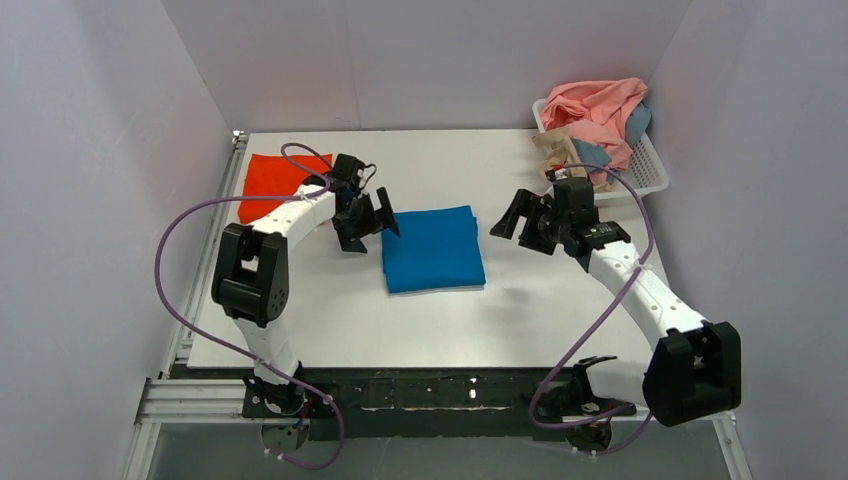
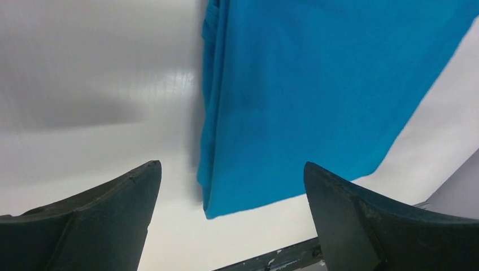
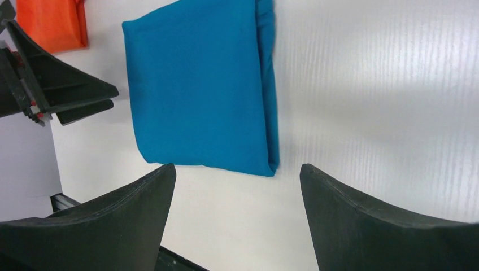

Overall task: Fold and stack the t-shirts
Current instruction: Put the neatly folded tshirt into the corner of the board with the left arm

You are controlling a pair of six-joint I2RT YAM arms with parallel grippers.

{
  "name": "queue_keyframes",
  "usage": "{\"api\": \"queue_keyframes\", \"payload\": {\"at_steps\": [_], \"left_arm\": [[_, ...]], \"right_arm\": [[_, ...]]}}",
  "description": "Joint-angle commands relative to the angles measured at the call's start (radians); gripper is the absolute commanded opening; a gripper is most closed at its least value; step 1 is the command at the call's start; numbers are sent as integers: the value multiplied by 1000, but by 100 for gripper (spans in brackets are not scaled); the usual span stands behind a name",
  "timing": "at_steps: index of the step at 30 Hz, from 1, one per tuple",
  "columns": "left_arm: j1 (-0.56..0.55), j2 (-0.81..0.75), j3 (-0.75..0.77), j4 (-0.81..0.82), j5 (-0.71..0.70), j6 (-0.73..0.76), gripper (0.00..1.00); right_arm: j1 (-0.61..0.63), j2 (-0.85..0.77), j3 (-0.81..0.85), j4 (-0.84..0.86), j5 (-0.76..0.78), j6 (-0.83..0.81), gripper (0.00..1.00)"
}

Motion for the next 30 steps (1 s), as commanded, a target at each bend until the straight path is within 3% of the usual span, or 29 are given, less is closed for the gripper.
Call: {"api": "queue_keyframes", "payload": {"at_steps": [1, 6, 10, 18, 24, 27, 30], "left_arm": [[0, 72, 13, -49, 2, -24, 98], [-9, 146, 23, -47, -11, -30, 94], [-28, 181, 29, -51, -16, -34, 83], [-124, 261, 75, -84, -132, -42, 73], [-208, 370, 198, -210, -292, -30, 61], [-224, 416, 240, -238, -321, -48, 49], [-230, 463, 307, -295, -336, -35, 29]], "right_arm": [[-2, -91, -45, 45, 56, -15, 89], [-4, -119, -53, 28, 71, -23, 89], [-5, -112, -53, 12, 101, -30, 89], [-5, -100, -66, 29, 102, -36, 89], [-9, -81, -71, 29, 109, -45, 89], [-12, -75, -75, 34, 106, -49, 89], [-16, -66, -77, 39, 104, -59, 89]]}}
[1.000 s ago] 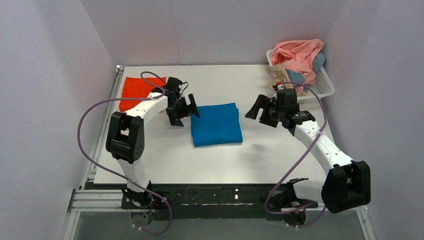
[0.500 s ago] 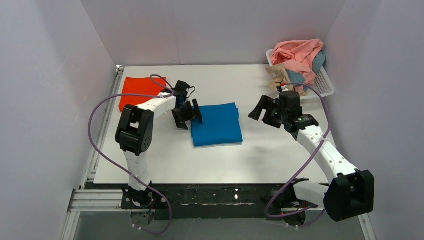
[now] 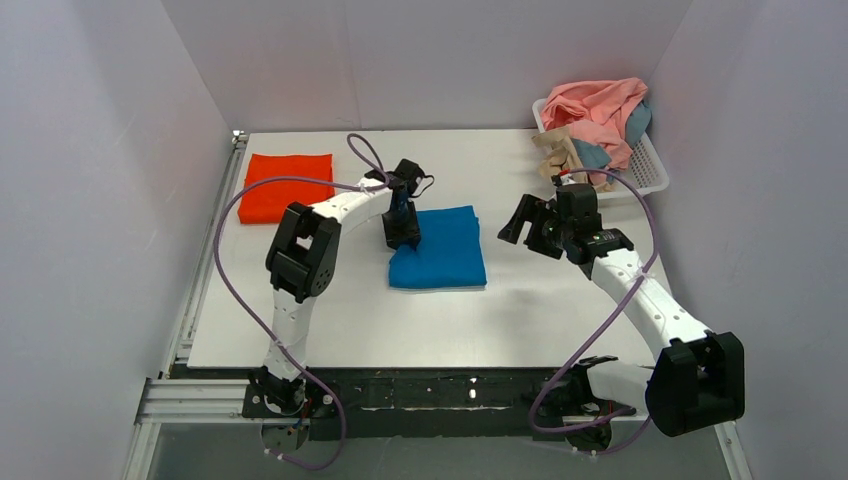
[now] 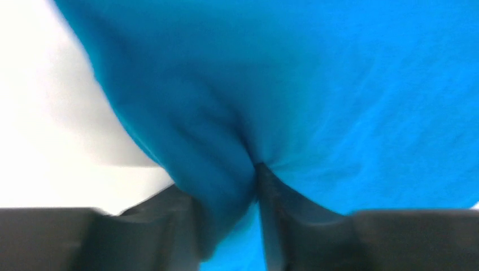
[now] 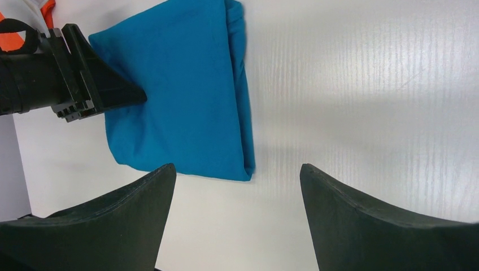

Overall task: Fold and stack the t-shirts
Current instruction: Put the neatly folded tshirt into the corner of the board with the left arm

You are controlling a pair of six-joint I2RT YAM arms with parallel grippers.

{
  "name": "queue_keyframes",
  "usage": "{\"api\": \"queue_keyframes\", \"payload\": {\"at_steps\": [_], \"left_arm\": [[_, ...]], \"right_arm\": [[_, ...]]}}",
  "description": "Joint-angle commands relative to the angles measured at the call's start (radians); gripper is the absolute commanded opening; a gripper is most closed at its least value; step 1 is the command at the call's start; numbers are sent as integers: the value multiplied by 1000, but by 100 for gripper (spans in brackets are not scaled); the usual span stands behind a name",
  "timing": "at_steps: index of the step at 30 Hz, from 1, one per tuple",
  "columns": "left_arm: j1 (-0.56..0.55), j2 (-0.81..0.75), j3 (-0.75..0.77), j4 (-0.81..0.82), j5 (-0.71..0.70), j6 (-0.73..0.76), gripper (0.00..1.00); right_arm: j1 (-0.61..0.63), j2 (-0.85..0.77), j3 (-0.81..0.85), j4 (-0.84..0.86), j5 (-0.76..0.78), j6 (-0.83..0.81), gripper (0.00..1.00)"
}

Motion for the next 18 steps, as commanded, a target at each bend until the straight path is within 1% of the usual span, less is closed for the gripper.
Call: {"api": "queue_keyframes", "payload": {"at_steps": [1, 3, 8, 13, 18], "left_arm": [[-19, 136, 45, -204, -91, 19, 21], [-20, 148, 95, -255, -145, 51, 0], [-19, 136, 211, -335, -334, 170, 0], [1, 136, 325, -343, -470, 321, 0], [55, 154, 448, -342, -502, 440, 0]], "right_arm": [[-12, 13, -10, 39, 9, -30, 89], [-15, 15, -9, 42, 3, -35, 89], [-25, 19, -10, 57, -12, -48, 89], [-32, 39, -1, 69, -28, -65, 89], [-37, 77, 21, 76, -45, -79, 88]]}}
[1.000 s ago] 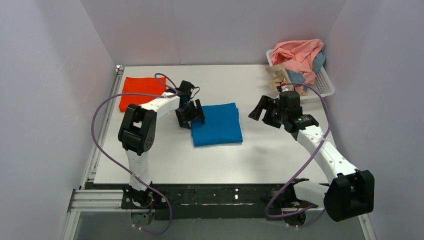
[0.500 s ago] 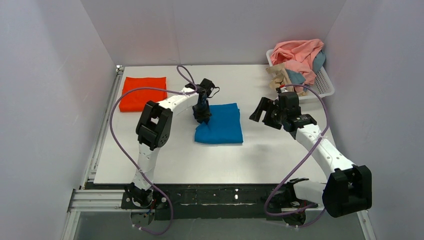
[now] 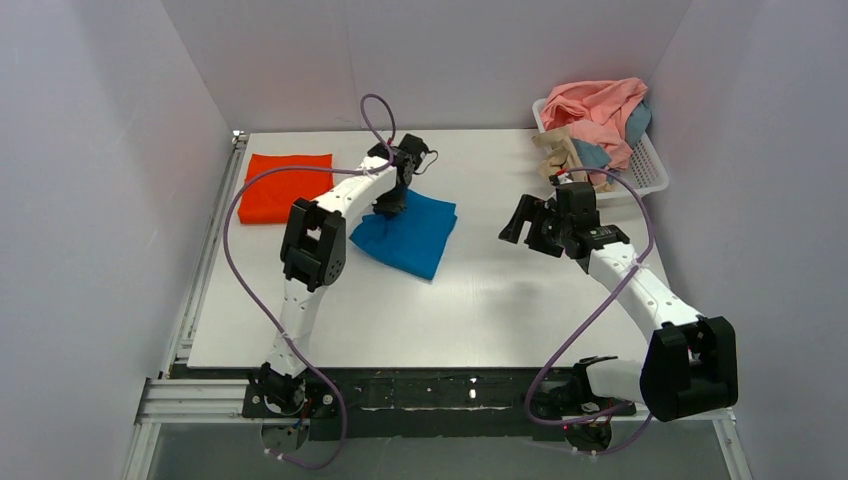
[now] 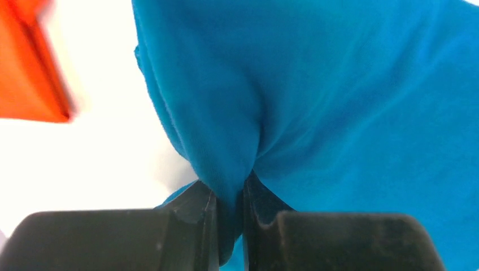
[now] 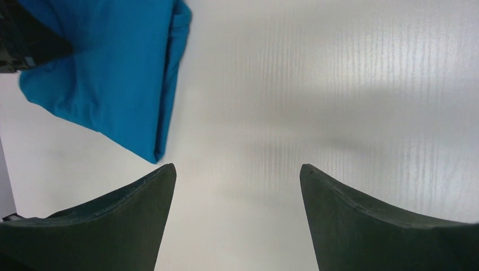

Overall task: Fold and stack the t-shirts
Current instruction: Put the neatly folded tshirt into the corner of the board with the left arm

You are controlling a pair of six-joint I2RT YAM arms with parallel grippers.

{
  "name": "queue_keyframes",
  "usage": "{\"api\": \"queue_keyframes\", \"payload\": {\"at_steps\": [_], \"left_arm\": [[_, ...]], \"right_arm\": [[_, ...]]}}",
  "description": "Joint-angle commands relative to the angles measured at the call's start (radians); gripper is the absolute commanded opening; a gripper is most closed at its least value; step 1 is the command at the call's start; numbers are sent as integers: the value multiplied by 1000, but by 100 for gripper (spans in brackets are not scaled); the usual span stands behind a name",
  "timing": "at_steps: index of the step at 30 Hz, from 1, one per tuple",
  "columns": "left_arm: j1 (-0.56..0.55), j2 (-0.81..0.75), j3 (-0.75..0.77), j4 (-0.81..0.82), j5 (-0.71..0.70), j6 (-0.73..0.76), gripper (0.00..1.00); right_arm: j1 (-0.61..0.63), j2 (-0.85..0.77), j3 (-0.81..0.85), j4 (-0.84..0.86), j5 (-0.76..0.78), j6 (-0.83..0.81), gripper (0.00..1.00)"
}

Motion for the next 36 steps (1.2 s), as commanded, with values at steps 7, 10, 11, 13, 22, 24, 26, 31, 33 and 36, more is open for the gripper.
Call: {"api": "queue_keyframes", "payload": {"at_steps": [7, 10, 11, 13, 22, 24, 26, 31, 33, 36], "left_arm": [[182, -74, 147, 21, -200, 452, 0], [236, -134, 123, 112, -176, 609, 0], [251, -135, 140, 113, -170, 634, 0], [287, -129, 211, 72, -141, 646, 0], [362, -204, 223, 91, -171, 653, 0], [368, -215, 232, 89, -164, 652, 0], [373, -222, 248, 86, -160, 654, 0], [386, -252, 252, 88, -148, 648, 0], [390, -255, 244, 96, -148, 652, 0], [405, -258, 214, 106, -103, 646, 0]], "right_arm": [[-18, 73, 72, 30, -39, -54, 88], [-22, 70, 89, 9, -21, -75, 88], [-23, 65, 96, -3, -5, -82, 88], [-25, 49, 102, -20, 10, -86, 88], [-27, 26, 122, -40, 59, -90, 88], [-27, 27, 126, -43, 60, -92, 88], [-27, 29, 135, -50, 62, -95, 88], [-26, 18, 140, -57, 63, -89, 88], [-28, 16, 139, -55, 64, -88, 88], [-28, 19, 143, -62, 65, -86, 88]]}}
